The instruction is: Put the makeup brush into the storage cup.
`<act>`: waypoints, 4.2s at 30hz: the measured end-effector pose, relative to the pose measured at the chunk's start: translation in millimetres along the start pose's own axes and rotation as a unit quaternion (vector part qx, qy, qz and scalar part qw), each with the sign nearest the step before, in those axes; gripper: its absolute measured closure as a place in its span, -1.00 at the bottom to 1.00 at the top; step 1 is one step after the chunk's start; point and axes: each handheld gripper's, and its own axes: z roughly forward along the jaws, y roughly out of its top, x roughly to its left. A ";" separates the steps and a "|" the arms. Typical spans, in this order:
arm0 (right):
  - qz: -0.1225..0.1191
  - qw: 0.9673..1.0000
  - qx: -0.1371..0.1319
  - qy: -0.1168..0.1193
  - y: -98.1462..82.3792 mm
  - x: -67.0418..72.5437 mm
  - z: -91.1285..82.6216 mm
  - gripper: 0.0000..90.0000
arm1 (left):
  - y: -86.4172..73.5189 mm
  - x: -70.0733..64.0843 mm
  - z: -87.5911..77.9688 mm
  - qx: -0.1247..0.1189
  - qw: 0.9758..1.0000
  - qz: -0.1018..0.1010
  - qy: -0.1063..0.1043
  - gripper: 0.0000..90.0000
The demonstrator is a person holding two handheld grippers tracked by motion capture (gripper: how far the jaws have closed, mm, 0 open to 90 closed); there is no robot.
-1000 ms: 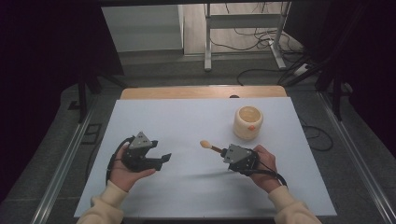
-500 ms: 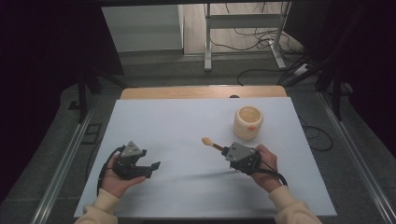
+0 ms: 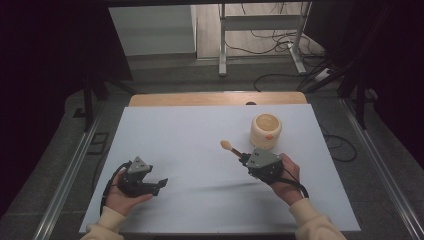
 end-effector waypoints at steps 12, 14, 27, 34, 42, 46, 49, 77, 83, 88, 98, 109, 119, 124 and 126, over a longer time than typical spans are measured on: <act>0.064 0.997 -0.034 -0.001 -0.9 -10.0 -4.1 0.75 | -7.0 4.2 -5.9 -0.005 1.000 -0.012 0.004 -0.47; 0.070 0.997 -0.036 0.000 -1.8 -11.5 -5.6 0.75 | -7.0 4.8 -6.7 -0.007 1.000 -0.013 0.006 -0.47; 0.112 0.992 -0.055 0.005 -7.3 -21.8 -6.6 0.75 | -4.7 6.0 -4.4 -0.007 1.000 -0.017 0.005 -0.47; 0.141 0.988 -0.067 0.009 -10.6 -27.5 -7.0 0.75 | -7.7 7.7 -7.5 -0.004 1.000 -0.015 0.009 -0.48; 0.154 0.984 -0.085 0.006 -7.2 -27.9 -14.3 0.75 | -6.0 6.2 -9.9 -0.010 1.000 -0.010 0.009 -0.48; 0.163 0.983 -0.088 0.006 -8.8 -30.5 -15.1 0.75 | -5.7 7.3 -9.1 -0.010 1.000 -0.012 0.009 -0.48; 0.169 0.981 -0.093 0.004 -10.0 -32.9 -15.7 0.75 | -6.1 7.7 -8.9 -0.009 1.000 -0.013 0.009 -0.48; 0.193 0.972 -0.130 -0.020 -1.5 -53.1 -26.0 0.75 | -5.6 7.7 -10.7 -0.015 1.000 -0.014 0.011 -0.49; 0.200 0.970 -0.137 -0.027 0.1 -59.2 -26.6 0.75 | -5.3 7.8 -10.6 -0.015 1.000 -0.012 0.009 -0.48; 0.206 0.968 -0.141 -0.030 0.5 -64.1 -25.2 0.75 | -6.3 8.7 -11.2 -0.016 1.000 -0.012 0.009 -0.49; 0.210 0.966 -0.147 -0.035 1.7 -72.0 -23.4 0.75 | -8.2 9.8 -12.8 -0.013 1.000 -0.012 0.012 -0.48; 0.218 0.963 -0.155 -0.041 1.6 -81.7 -22.0 0.75 | -8.7 10.1 -14.1 -0.014 1.000 -0.013 0.015 -0.48; 0.227 0.959 -0.165 -0.044 0.3 -88.4 -19.0 0.75 | -8.9 10.6 -14.6 -0.015 1.000 -0.013 0.015 -0.48; 0.229 0.958 -0.169 -0.046 -1.1 -91.6 -18.4 0.75 | -9.0 10.7 -14.5 -0.014 1.000 -0.013 0.015 -0.48; 0.231 0.957 -0.170 -0.047 -1.4 -93.4 -18.3 0.75 | -9.0 10.7 -14.6 -0.014 1.000 -0.013 0.015 -0.48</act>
